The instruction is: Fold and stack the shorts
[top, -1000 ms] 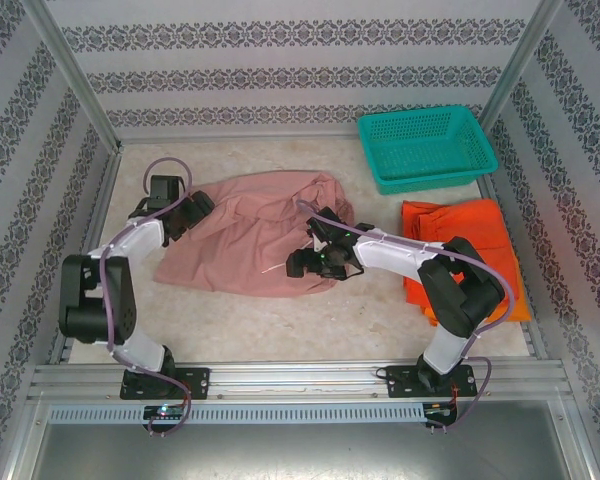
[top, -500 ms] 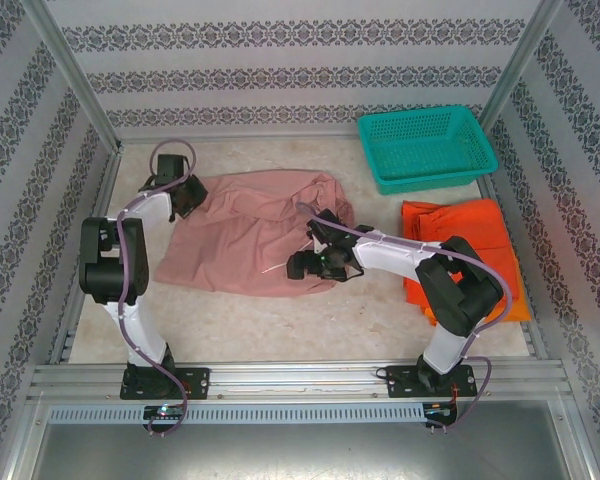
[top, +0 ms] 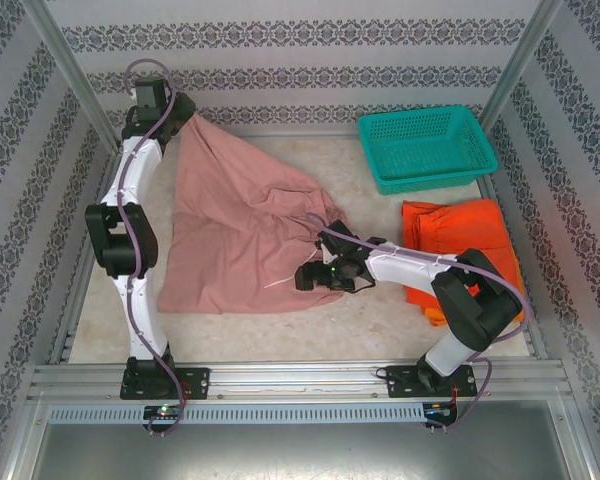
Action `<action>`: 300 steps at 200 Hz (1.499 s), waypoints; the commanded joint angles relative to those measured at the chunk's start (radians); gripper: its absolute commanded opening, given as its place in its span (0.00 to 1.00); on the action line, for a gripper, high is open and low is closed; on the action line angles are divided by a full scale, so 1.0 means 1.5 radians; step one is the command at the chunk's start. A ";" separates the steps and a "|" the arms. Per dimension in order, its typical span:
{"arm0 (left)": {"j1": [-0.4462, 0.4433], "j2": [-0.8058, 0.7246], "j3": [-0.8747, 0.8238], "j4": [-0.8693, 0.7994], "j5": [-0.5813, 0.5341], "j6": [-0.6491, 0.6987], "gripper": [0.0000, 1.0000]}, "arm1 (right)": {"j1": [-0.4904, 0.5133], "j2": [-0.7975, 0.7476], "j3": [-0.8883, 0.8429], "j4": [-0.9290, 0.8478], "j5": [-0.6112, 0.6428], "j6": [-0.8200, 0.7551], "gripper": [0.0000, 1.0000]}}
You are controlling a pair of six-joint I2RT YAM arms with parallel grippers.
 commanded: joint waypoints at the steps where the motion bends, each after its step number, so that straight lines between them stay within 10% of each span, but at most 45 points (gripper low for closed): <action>1: 0.007 0.002 0.022 -0.070 0.030 0.012 0.66 | -0.008 -0.050 0.039 -0.064 -0.006 -0.021 0.90; 42: 0.003 -0.249 -0.331 0.089 0.033 -0.033 1.00 | -0.053 -0.079 0.196 -0.125 0.087 -0.043 0.91; 79: -0.026 -0.462 -0.631 0.150 0.041 -0.067 1.00 | -0.090 0.063 0.421 -0.248 0.221 -0.136 0.88; 138: -0.101 -0.605 -0.947 0.199 -0.002 -0.108 1.00 | -0.173 0.274 0.583 -0.208 0.103 -0.078 0.71; 244: -0.132 -0.543 -1.135 0.292 -0.025 -0.146 1.00 | -0.203 0.453 0.699 -0.190 0.038 0.003 0.52; 300: -0.133 -0.537 -1.163 0.285 -0.040 -0.158 1.00 | -0.231 0.481 0.722 -0.162 0.030 0.041 0.13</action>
